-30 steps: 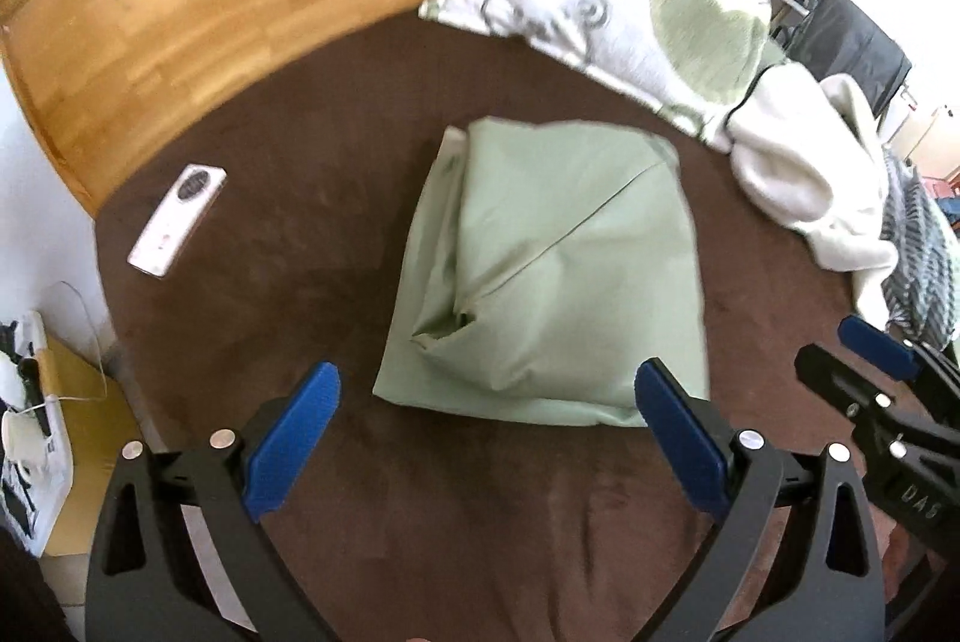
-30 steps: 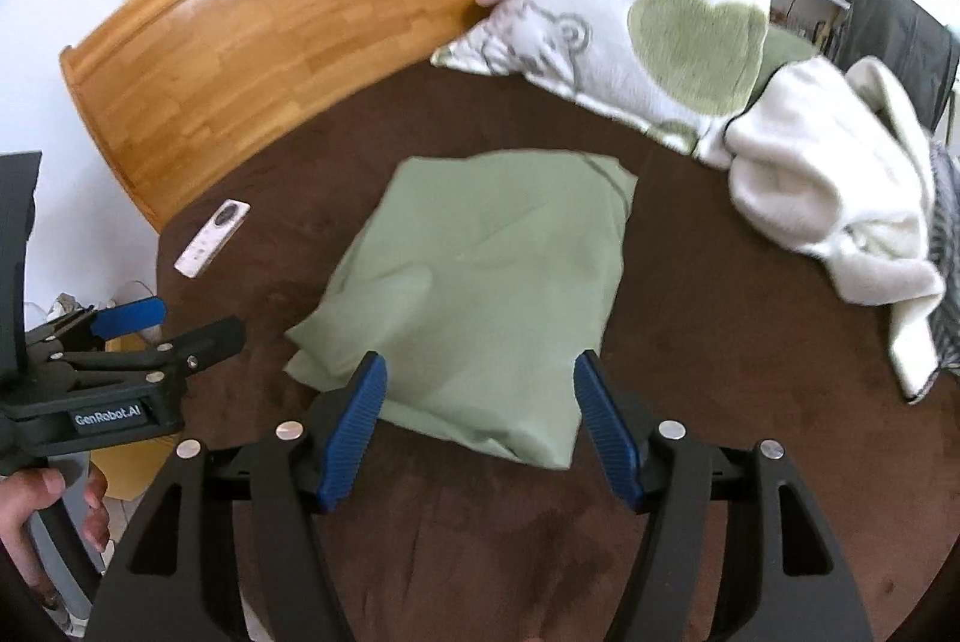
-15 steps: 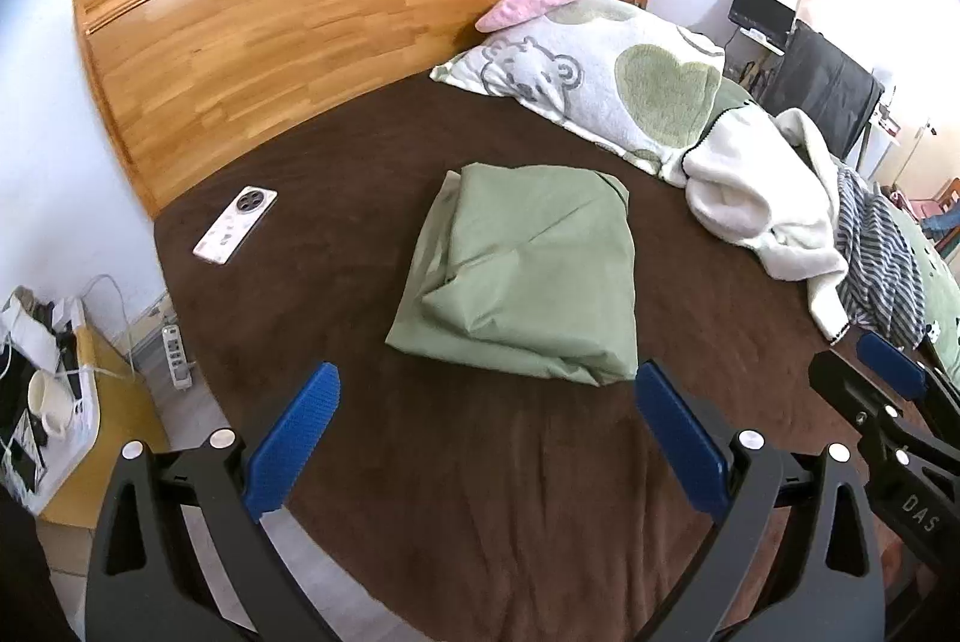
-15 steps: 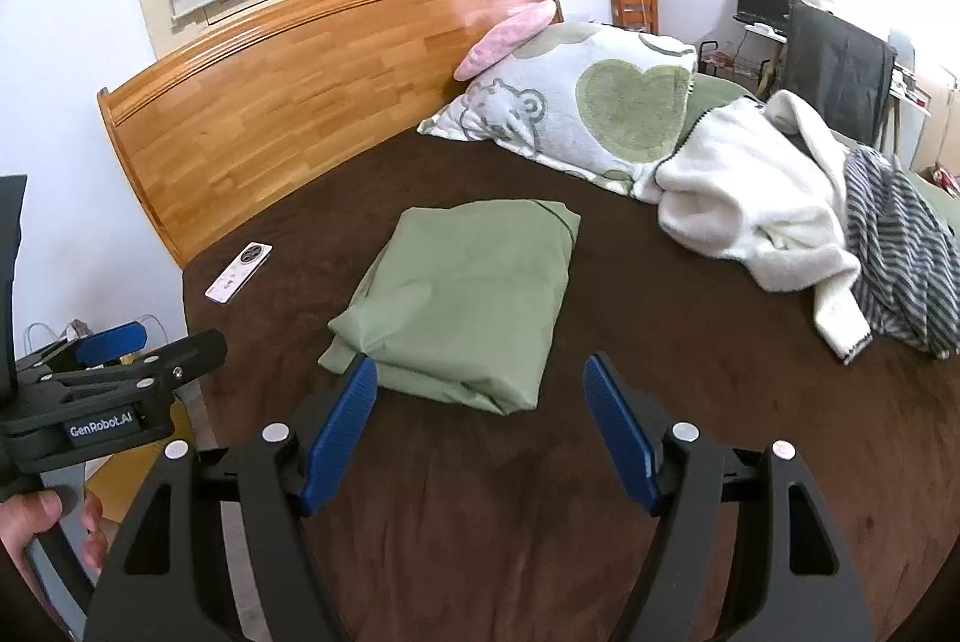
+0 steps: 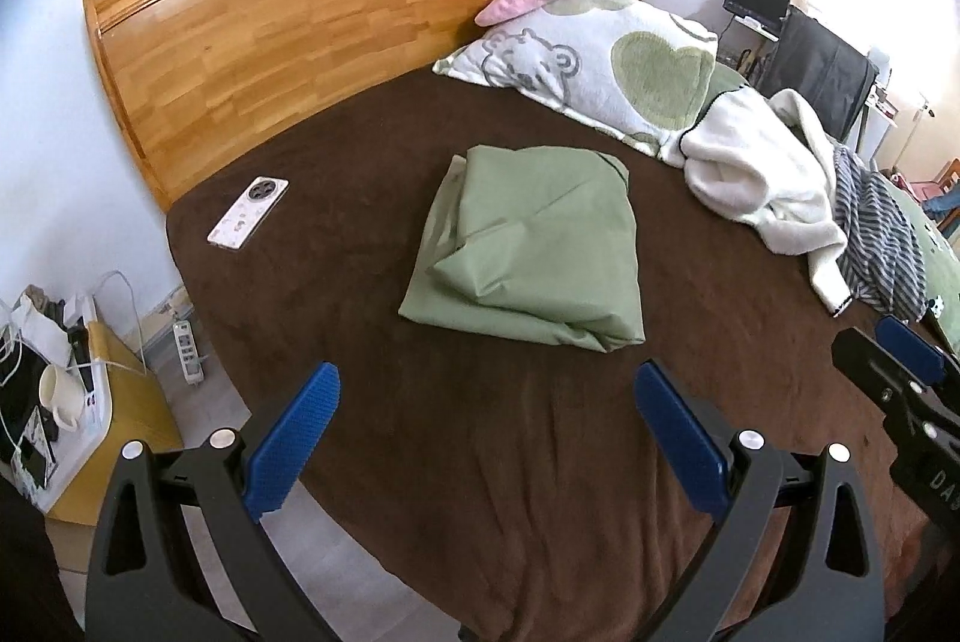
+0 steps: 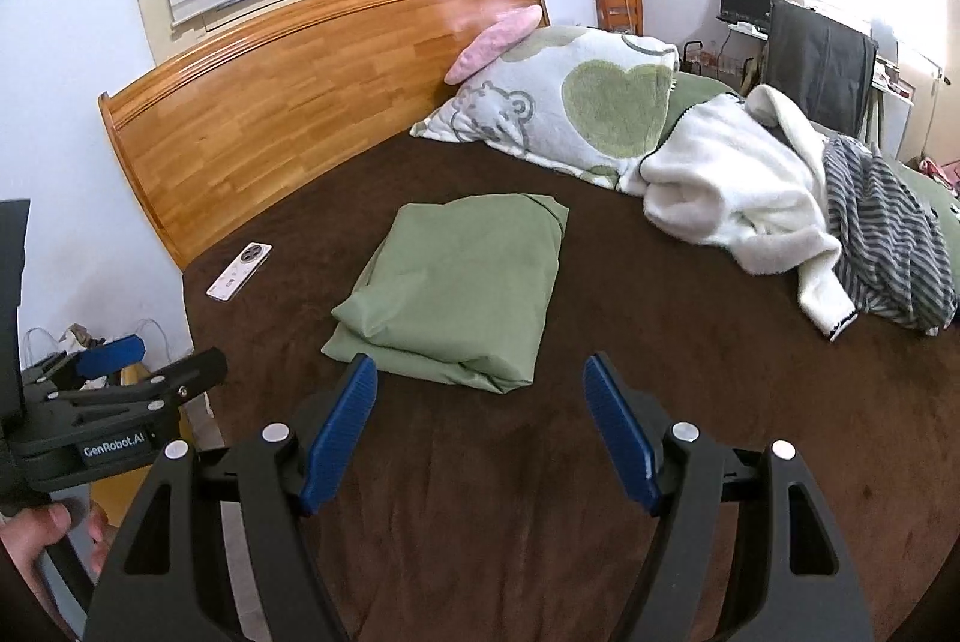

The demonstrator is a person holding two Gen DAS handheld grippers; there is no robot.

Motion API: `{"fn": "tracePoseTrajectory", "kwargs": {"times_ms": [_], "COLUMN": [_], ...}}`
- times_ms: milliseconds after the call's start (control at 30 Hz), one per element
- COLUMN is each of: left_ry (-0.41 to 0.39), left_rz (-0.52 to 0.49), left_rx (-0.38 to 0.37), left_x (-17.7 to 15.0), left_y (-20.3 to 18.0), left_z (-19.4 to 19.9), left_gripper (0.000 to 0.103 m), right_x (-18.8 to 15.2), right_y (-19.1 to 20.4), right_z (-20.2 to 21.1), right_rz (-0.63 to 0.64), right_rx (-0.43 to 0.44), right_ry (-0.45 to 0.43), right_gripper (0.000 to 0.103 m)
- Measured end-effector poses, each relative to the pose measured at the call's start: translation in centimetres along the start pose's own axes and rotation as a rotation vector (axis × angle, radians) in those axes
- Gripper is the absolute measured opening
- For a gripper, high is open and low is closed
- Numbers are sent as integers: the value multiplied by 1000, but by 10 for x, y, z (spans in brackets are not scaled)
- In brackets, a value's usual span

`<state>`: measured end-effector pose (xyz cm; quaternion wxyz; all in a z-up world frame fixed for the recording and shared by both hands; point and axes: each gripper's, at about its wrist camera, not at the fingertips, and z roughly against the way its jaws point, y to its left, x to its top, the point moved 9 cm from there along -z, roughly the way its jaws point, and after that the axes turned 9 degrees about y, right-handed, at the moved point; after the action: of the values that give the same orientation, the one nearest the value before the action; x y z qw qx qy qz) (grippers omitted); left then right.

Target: Fold large clothes

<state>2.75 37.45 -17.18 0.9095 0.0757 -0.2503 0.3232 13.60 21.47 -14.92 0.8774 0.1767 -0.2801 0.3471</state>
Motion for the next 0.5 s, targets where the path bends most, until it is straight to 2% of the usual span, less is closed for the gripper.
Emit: {"fn": "tracePoseTrajectory", "kwargs": {"times_ms": [333,500], "left_ry": [-48,-23], "left_rz": [-27,-33], "left_rx": [-4,-14], "left_x": [21,14], "left_y": [-3,-7], "left_z": [22,22], "left_gripper": [96,97], "right_x": [16,8], "right_y": [10,9], "right_z": [13,23], "right_rz": [-4,-2], "right_rx": [-11,-27], "right_ry": [-29,-4], "right_gripper": [71,71]}}
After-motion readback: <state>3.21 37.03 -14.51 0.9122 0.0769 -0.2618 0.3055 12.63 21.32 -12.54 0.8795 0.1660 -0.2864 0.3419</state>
